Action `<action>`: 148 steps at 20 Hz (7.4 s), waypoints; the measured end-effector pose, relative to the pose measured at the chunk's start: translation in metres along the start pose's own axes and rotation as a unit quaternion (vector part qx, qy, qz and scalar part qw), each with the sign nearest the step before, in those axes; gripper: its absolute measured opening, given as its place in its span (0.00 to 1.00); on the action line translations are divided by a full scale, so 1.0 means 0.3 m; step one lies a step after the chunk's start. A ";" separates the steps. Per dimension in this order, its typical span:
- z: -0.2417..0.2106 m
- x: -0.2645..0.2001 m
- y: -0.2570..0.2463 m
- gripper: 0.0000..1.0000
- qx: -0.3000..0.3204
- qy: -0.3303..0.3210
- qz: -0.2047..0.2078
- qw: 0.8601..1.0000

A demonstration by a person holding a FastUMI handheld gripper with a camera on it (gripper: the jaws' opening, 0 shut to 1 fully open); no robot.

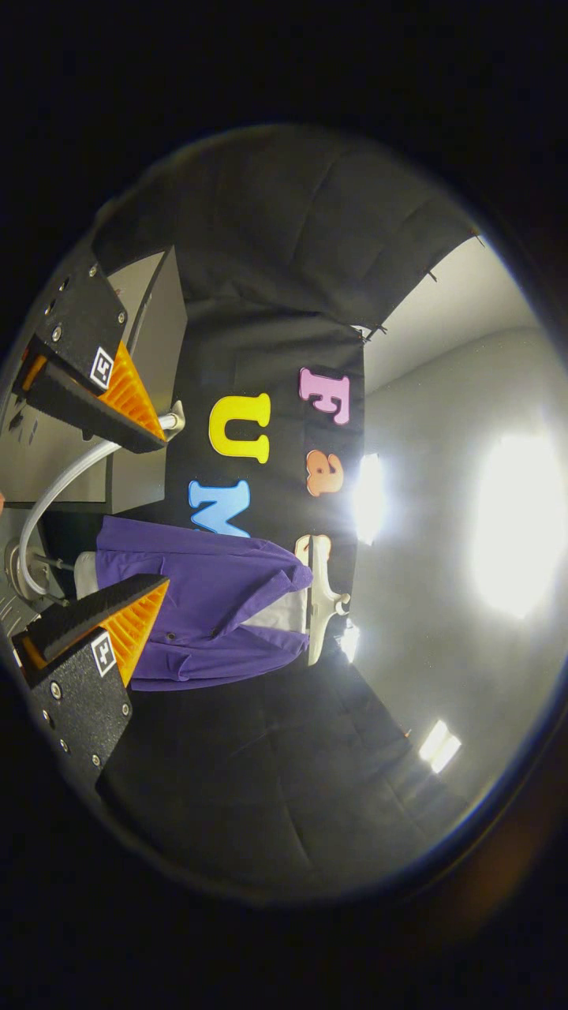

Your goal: Iron the clothes twice with a garment steamer, once on the left side and once on the right side.

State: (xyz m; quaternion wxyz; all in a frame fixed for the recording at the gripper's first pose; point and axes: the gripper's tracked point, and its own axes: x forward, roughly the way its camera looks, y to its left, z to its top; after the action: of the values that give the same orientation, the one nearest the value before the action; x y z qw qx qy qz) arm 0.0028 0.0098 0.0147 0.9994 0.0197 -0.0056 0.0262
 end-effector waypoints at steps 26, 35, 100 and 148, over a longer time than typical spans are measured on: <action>0.356 0.236 0.120 0.94 -0.028 -0.016 0.037 0.999; 0.371 0.582 0.287 0.95 -0.021 0.019 0.041 0.999; -0.226 1.029 0.465 0.45 0.074 0.291 0.036 0.953; 0.165 0.312 -0.351 0.47 -0.004 0.011 -0.067 0.998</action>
State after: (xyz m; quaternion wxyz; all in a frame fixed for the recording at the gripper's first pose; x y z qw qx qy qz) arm 0.1011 -0.0922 0.0611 0.9990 0.0162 0.0071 -0.0410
